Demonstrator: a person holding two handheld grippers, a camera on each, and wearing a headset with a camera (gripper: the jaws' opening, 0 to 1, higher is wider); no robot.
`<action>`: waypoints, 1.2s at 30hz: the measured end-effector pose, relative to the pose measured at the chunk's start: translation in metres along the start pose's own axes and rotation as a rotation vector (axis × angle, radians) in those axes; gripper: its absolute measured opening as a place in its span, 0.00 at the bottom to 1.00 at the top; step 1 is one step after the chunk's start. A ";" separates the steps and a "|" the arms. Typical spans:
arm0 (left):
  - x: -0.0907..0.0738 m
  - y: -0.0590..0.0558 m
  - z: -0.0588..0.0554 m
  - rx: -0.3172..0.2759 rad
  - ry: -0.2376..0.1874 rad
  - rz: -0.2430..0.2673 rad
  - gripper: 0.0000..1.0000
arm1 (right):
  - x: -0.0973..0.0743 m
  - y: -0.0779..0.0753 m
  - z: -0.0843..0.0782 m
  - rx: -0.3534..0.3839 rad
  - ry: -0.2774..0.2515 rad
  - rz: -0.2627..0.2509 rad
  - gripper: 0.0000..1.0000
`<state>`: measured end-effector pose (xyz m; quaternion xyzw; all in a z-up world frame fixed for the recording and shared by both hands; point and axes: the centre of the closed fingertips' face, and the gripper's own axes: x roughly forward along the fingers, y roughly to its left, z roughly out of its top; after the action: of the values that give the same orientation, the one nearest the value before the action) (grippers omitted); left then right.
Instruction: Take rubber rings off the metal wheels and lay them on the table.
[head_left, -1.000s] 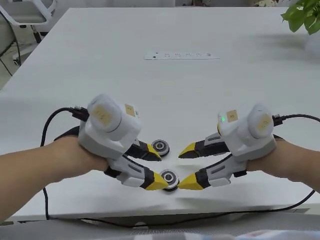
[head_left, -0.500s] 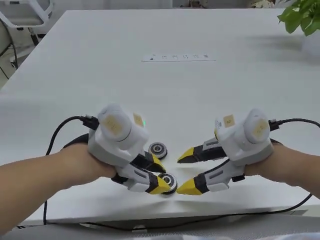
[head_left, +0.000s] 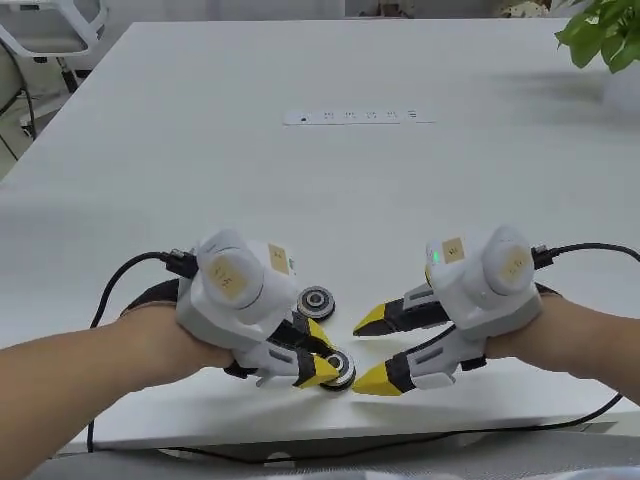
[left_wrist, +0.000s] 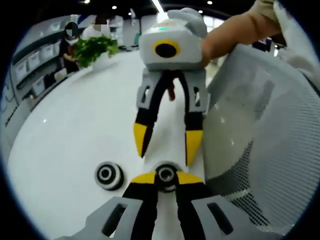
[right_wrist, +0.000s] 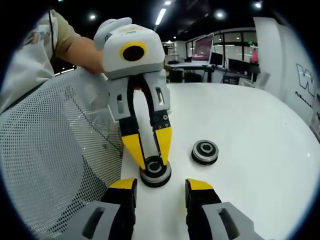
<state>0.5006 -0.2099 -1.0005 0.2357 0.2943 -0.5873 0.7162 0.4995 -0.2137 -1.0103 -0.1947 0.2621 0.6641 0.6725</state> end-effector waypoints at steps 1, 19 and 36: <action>0.000 0.000 0.000 0.001 -0.001 0.002 0.13 | 0.001 0.001 0.000 0.000 0.001 0.002 0.36; 0.001 -0.001 0.000 -0.005 -0.018 0.014 0.13 | 0.015 0.005 0.003 0.033 -0.013 0.015 0.26; 0.002 0.000 0.000 0.001 -0.021 0.015 0.13 | 0.008 0.006 -0.002 0.043 -0.013 0.015 0.21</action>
<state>0.5009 -0.2114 -1.0016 0.2318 0.2848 -0.5846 0.7235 0.4937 -0.2083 -1.0159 -0.1741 0.2733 0.6646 0.6732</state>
